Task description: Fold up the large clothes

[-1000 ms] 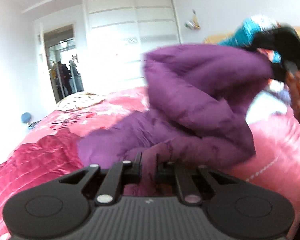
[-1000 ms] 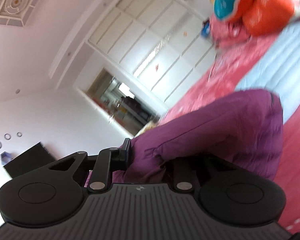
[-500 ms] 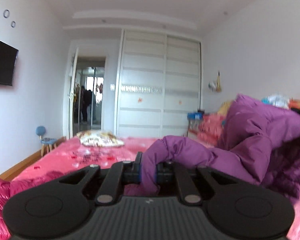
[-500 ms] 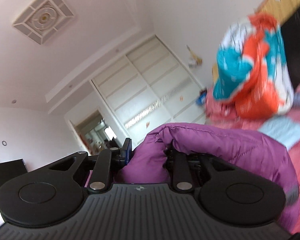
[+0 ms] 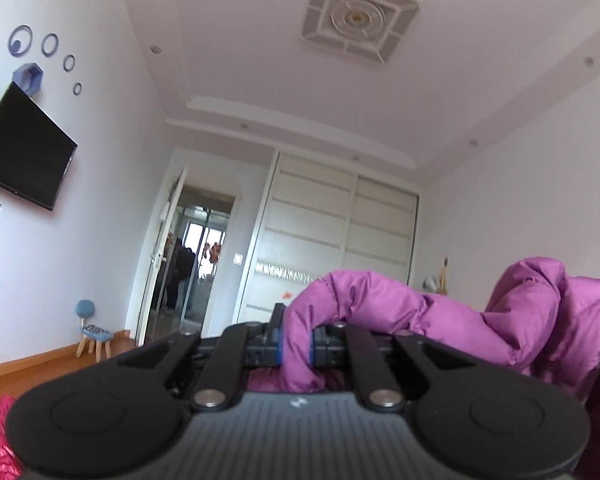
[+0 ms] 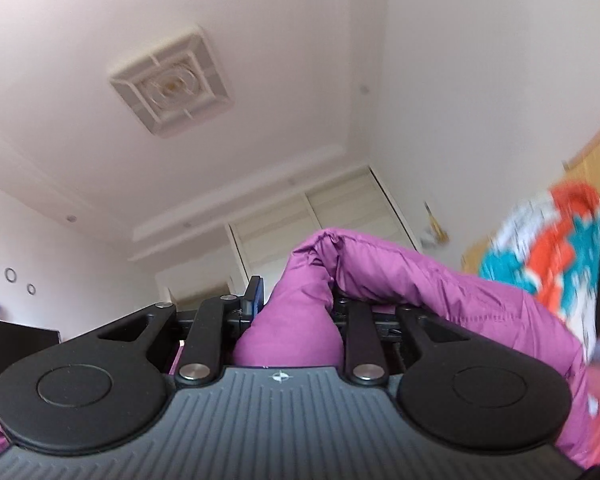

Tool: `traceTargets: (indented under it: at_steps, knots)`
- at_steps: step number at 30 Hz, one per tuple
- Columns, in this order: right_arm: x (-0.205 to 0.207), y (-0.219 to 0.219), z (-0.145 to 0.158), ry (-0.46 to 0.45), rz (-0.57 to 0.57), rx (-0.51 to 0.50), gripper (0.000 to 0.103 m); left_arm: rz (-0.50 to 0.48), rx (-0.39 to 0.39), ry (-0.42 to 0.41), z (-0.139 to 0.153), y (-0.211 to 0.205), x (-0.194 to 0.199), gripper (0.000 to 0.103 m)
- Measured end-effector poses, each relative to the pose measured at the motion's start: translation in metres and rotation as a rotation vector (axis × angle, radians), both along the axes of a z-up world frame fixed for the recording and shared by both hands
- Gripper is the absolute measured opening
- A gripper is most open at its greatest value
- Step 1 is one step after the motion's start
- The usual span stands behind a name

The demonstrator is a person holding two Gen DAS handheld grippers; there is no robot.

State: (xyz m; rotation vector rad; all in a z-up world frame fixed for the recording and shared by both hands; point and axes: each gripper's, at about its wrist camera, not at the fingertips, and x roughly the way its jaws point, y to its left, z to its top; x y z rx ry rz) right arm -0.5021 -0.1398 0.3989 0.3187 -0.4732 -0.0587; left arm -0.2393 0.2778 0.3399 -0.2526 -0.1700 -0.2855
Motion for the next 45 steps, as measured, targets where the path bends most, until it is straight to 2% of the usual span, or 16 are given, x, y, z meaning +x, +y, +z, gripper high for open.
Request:
traceTargets:
  at_steps: [6, 8, 10, 14, 18, 22, 29, 32, 33, 35, 37, 39, 40, 43, 45]
  knots:
    - [-0.006, 0.002, 0.029, -0.088, 0.008, -0.051, 0.028, -0.002, -0.059, 0.003, 0.006, 0.011, 0.003, 0.008]
    - [0.011, -0.004, 0.031, -0.066, 0.044, -0.041, 0.028, 0.009, -0.063, 0.017, 0.008, 0.013, 0.004, 0.008]
    - [0.046, -0.018, 0.022, -0.012, 0.073, -0.022, 0.029, 0.029, -0.060, 0.042, 0.005, 0.010, 0.012, 0.008]
    - [0.127, -0.036, -0.014, 0.145, 0.142, 0.026, 0.028, 0.078, -0.025, 0.114, -0.005, 0.010, 0.037, 0.008]
    - [0.216, -0.054, -0.066, 0.298, 0.159, 0.084, 0.029, 0.139, 0.036, 0.237, -0.030, 0.005, 0.087, 0.008]
    - [0.294, -0.059, -0.116, 0.411, 0.141, 0.109, 0.029, 0.182, 0.068, 0.334, -0.056, 0.002, 0.145, 0.008]
    - [0.415, -0.068, -0.197, 0.577, 0.129, 0.151, 0.030, 0.248, 0.129, 0.433, -0.095, -0.010, 0.222, 0.008]
    - [0.459, -0.075, -0.233, 0.675, 0.104, 0.168, 0.035, 0.253, 0.198, 0.503, -0.124, -0.023, 0.246, 0.008]
    - [0.476, -0.083, -0.237, 0.704, 0.102, 0.178, 0.039, 0.253, 0.220, 0.528, -0.131, -0.027, 0.254, 0.008]
    - [0.496, -0.089, -0.267, 0.758, 0.104, 0.194, 0.050, 0.248, 0.256, 0.575, -0.150, -0.031, 0.264, 0.008]
    - [0.507, -0.091, -0.288, 0.801, 0.083, 0.181, 0.086, 0.246, 0.273, 0.612, -0.164, -0.034, 0.269, 0.009]
    - [0.510, -0.089, -0.306, 0.831, 0.048, 0.131, 0.100, 0.233, 0.282, 0.649, -0.176, -0.032, 0.271, 0.016]
    - [0.511, -0.085, -0.317, 0.847, 0.044, 0.110, 0.100, 0.228, 0.288, 0.666, -0.182, -0.034, 0.270, 0.019]
    - [0.528, -0.104, -0.315, 0.892, 0.035, 0.079, 0.100, 0.228, 0.302, 0.699, -0.193, -0.031, 0.262, 0.025]
    - [0.520, -0.108, -0.322, 0.899, 0.039, 0.078, 0.101, 0.223, 0.293, 0.712, -0.195, -0.028, 0.253, 0.035]
